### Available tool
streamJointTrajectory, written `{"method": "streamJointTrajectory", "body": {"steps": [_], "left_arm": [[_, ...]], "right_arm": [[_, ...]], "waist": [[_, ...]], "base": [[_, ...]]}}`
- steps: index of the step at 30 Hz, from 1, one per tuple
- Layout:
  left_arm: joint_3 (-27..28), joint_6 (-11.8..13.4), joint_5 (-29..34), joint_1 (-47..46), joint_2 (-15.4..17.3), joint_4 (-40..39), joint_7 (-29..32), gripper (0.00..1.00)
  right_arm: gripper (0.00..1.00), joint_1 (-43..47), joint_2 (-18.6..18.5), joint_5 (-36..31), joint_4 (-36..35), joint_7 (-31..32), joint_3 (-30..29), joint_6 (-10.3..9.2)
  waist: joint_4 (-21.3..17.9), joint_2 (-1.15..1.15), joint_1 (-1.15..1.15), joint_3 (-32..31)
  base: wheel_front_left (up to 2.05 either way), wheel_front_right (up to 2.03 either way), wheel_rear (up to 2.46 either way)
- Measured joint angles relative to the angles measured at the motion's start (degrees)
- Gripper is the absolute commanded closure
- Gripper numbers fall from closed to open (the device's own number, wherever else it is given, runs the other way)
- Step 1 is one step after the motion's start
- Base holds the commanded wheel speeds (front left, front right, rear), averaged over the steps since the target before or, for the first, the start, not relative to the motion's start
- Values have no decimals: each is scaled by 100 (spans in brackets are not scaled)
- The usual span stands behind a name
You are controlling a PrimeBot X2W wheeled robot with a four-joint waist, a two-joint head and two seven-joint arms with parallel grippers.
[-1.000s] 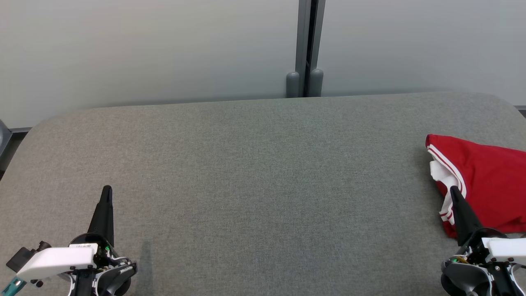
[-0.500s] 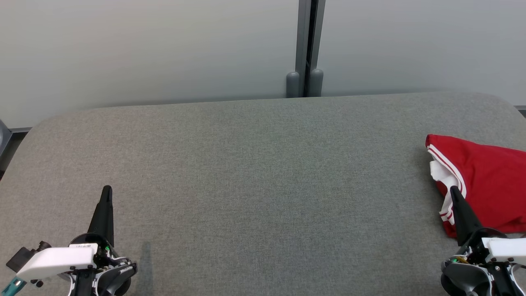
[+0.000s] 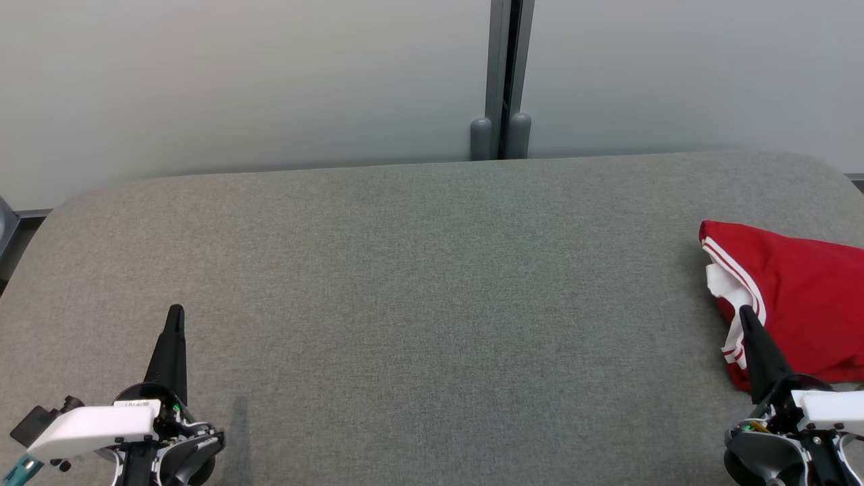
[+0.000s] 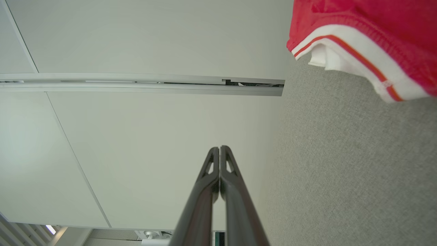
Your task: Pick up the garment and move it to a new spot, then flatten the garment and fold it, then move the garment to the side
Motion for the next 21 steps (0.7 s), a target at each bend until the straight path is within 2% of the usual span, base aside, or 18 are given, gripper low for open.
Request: {"method": "streamJointTrajectory", "body": {"steps": [21], "left_arm": [[0,0,0,-1,0,0,0,100]], "right_arm": [[100,0,0,0,0,0,1,0]], "waist": [[0,0,0,0]], "base": [[0,0,0]]}}
